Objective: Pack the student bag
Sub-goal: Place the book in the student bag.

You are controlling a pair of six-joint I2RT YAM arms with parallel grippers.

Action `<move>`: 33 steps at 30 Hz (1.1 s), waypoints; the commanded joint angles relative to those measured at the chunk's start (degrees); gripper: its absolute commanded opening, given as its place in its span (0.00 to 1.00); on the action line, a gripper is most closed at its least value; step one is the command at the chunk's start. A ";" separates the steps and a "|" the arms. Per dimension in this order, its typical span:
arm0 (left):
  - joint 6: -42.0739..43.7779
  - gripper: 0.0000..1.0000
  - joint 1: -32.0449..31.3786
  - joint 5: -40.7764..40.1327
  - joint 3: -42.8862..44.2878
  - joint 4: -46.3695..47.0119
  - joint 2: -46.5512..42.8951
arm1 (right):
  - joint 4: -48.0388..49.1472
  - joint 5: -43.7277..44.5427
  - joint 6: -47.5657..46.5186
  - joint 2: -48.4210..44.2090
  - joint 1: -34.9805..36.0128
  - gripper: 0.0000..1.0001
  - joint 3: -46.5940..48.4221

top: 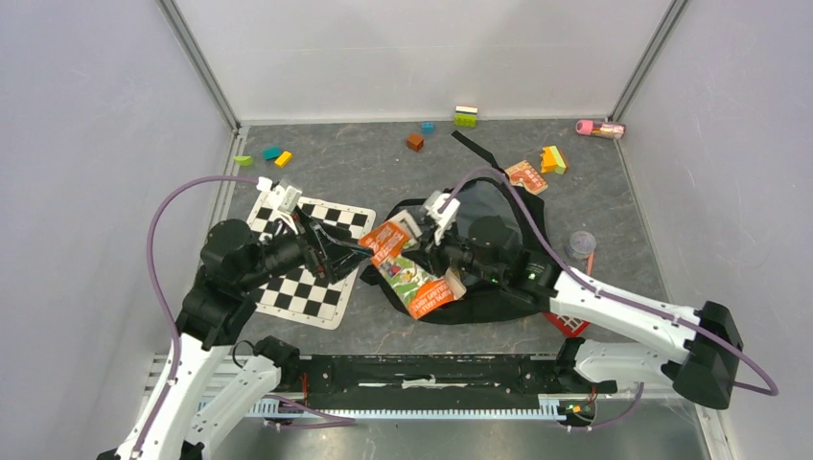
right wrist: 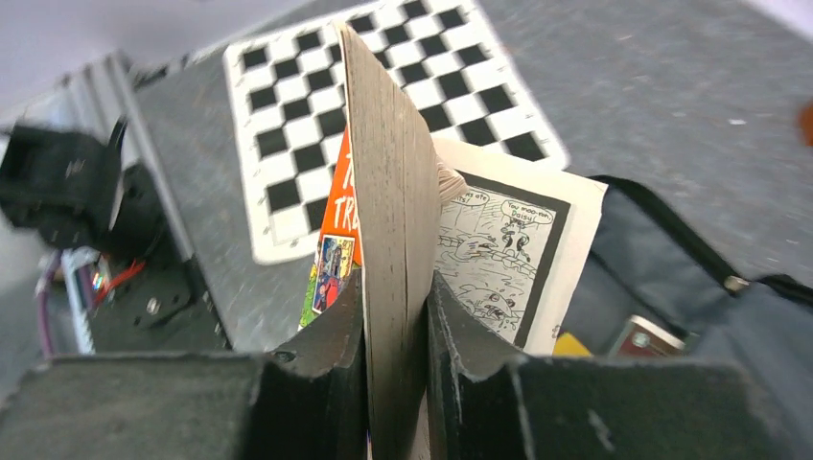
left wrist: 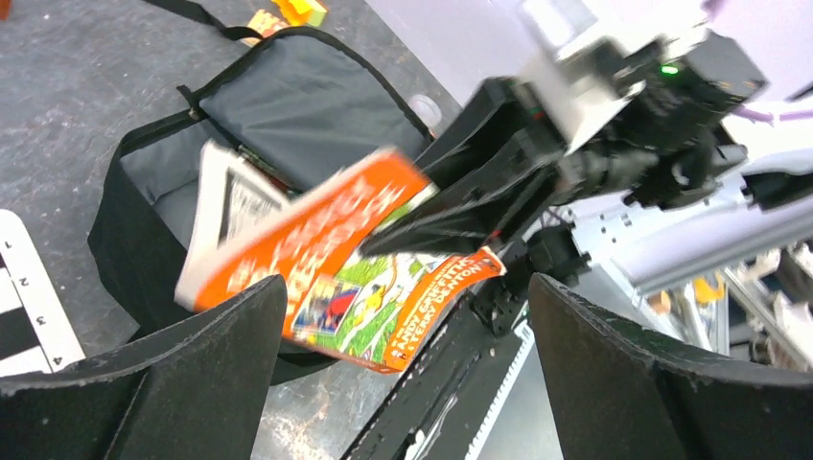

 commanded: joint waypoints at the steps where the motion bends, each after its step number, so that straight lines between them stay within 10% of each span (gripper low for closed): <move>1: -10.35 1.00 0.12 -5.54 -7.02 11.39 -4.06 | 13.20 13.43 6.51 -8.22 -0.42 0.00 -1.33; 13: -24.56 1.00 0.02 9.09 -18.15 34.98 -3.60 | 26.71 8.84 14.75 -11.00 -0.41 0.00 -3.53; 33: -11.71 1.00 0.00 -1.58 -16.09 13.32 -3.09 | 31.10 4.99 16.17 -9.67 0.21 0.00 -2.00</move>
